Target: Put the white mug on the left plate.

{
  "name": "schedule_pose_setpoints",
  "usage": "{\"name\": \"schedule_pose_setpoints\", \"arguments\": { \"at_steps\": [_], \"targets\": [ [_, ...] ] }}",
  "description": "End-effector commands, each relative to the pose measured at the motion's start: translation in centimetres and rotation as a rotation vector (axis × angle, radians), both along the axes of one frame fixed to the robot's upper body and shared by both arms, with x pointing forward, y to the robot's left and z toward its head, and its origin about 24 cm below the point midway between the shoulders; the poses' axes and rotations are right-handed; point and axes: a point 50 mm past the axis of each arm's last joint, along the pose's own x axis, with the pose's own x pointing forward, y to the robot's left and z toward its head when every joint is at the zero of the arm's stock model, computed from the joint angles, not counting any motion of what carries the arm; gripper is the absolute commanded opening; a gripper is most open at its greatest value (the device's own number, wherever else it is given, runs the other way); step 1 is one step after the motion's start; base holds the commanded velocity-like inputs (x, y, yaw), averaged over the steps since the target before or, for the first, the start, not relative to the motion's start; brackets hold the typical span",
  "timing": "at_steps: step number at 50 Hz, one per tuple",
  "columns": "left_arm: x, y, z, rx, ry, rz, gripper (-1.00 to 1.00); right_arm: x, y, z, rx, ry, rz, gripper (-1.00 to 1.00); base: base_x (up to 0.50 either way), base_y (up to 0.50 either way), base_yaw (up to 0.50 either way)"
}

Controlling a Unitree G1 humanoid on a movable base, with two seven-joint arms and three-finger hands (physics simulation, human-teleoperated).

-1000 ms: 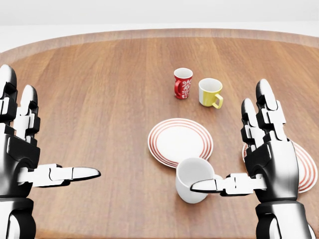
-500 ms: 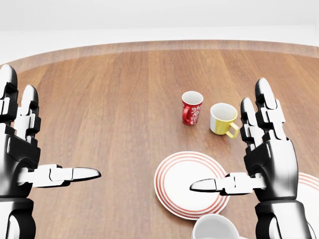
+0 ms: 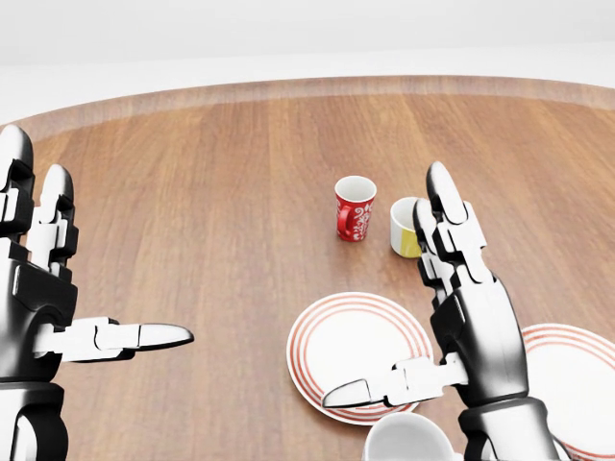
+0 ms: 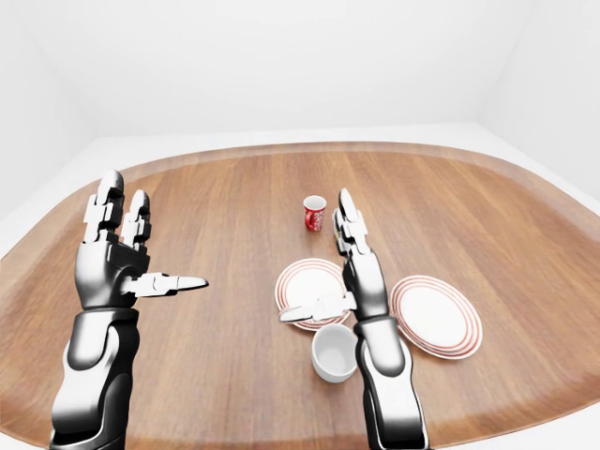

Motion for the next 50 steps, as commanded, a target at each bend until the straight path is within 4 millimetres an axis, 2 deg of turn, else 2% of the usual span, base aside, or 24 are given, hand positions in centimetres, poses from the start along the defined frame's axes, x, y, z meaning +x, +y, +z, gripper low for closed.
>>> {"name": "schedule_pose_setpoints", "arguments": {
  "at_steps": [1,17,35,50],
  "targets": [
    [0.0,0.0,0.0,0.0,-0.001,0.001,1.0,-0.7,1.8,0.5,-0.101,-0.028,0.071,1.0,0.0,0.0,0.0],
    [0.0,0.1,0.1,0.0,-0.003,0.002,1.0,-1.1,2.1,0.8,-0.143,-0.048,0.095,1.0,0.0,0.0,0.0],
    [0.0,0.1,0.2,0.001,-0.007,0.002,1.0,-1.6,2.5,-1.1,-0.275,0.034,0.125,1.0,0.0,0.0,0.0],
    [-0.1,0.0,0.1,0.002,-0.006,0.0,1.0,-1.9,2.2,-1.5,-0.443,0.047,0.095,1.0,0.0,0.0,0.0]
  ]
}}
